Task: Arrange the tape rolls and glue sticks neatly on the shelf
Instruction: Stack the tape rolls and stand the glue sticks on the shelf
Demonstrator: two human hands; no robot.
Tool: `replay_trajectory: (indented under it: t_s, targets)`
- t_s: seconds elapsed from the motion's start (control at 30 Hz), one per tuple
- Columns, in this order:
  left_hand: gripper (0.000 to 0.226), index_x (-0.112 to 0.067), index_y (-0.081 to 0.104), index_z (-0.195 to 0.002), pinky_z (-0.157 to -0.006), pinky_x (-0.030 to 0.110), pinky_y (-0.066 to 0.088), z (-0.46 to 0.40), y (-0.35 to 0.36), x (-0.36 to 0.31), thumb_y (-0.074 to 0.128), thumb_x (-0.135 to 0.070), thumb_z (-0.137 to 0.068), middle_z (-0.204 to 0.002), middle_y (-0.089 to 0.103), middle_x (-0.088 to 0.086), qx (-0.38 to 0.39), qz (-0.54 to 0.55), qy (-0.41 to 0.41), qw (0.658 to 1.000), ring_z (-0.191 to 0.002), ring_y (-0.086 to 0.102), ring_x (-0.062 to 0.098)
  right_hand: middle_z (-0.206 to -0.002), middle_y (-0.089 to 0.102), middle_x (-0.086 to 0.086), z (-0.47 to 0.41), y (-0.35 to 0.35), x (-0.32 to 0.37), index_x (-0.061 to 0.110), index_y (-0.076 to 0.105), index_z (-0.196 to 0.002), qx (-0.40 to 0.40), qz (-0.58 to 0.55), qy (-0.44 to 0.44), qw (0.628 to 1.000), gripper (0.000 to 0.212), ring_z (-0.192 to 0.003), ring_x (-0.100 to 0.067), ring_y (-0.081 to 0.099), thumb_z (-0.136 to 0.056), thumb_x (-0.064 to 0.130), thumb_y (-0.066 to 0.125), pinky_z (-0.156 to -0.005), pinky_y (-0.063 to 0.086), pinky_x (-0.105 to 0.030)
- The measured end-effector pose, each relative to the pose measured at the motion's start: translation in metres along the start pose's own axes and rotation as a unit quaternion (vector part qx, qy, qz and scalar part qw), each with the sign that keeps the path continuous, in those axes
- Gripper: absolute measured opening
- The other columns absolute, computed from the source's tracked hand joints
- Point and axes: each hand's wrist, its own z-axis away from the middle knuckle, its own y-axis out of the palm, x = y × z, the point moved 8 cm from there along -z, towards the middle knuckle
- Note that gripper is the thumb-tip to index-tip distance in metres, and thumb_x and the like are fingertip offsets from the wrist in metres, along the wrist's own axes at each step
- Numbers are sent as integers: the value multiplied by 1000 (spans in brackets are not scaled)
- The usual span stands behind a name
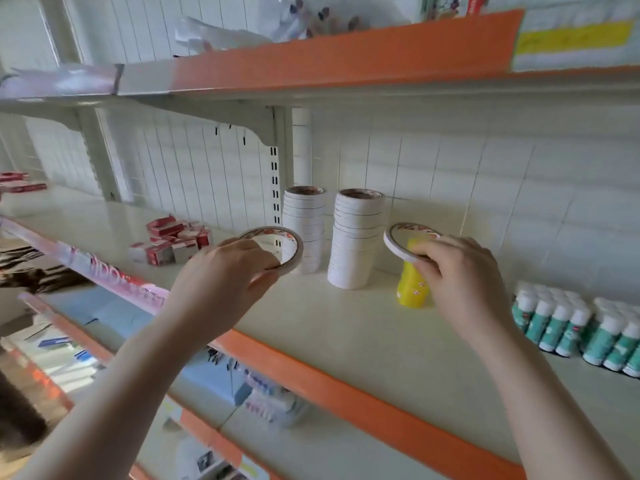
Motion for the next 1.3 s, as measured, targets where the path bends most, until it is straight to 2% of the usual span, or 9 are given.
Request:
replay_trajectory:
  t_s: [0.1,0.23,0.33,0.6,0.77,0.87,1.0,1.17,1.3]
  targets:
    - [16,-17,71,-75,-49,37,51,-12,7,26,58,-27,-77,-69,64,-2,-16,15,18,1000,-63,62,24,-85,67,-9,-29,16,10,11,69,-83,7,1,6,1000,6,-83,-35,55,-82,7,65,-71,37,-36]
    - [6,-16,69,-74,-50,37,50,-32,26,59,74,-15,-78,-67,63,-1,-19,20,15,1000,-62,60,27,-81,66,-6,-70,39,12,10,69,-83,4,12,6,1000,9,-84,-32,53,-86,11,61,-66,32,-32]
    - [7,-17,70,-76,-48,33,47,-53,41,75,75,-13,-75,-69,63,-2,-21,31,22,999,-63,60,26,-90,68,-3,-99,60,8,14,71,-91,8,7,12,1000,12,-88,-30,54,-86,12,61,-68,30,-28]
    - [16,-13,67,-71,-51,34,47,-105,74,112,62,-21,-85,-66,60,-1,-31,44,49,997,-63,58,26,-85,64,-4,-149,109,-2,13,71,-88,82,3,51,995,11,-85,-24,54,-86,13,60,-73,42,-35]
    - [8,-16,68,-75,-53,32,44,-125,91,129,67,-17,-84,-67,59,-2,-20,71,60,995,-65,55,24,-97,68,-2,-156,124,2,14,72,-95,125,-12,63,990,14,-94,-21,57,-87,12,60,-86,44,-37]
    - [16,-18,64,-72,-51,30,40,-136,100,136,63,-22,-87,-65,54,-5,-24,87,73,993,-63,51,23,-93,66,5,-156,121,0,18,73,-96,134,-18,80,988,16,-94,-16,58,-86,13,62,-84,44,-30]
    - [36,-15,64,-75,-55,38,47,-149,110,142,40,-39,-85,-70,60,-3,-3,101,85,991,-69,55,23,-85,60,14,-157,121,-3,21,74,-95,151,-13,92,984,16,-91,-11,57,-84,13,65,-78,39,-24]
    - [26,-18,69,-79,-55,37,47,-163,117,140,47,-32,-85,-69,60,-2,0,117,106,988,-67,54,23,-89,62,16,-156,120,-7,21,73,-96,172,-43,107,978,16,-93,-6,57,-83,13,68,-84,40,-21]
    - [19,-18,70,-83,-57,39,49,-171,123,138,56,-28,-89,-70,61,1,2,132,112,985,-67,56,24,-90,63,15,-156,121,-10,20,73,-96,183,-44,101,977,18,-91,-4,56,-81,11,69,-76,34,-1]
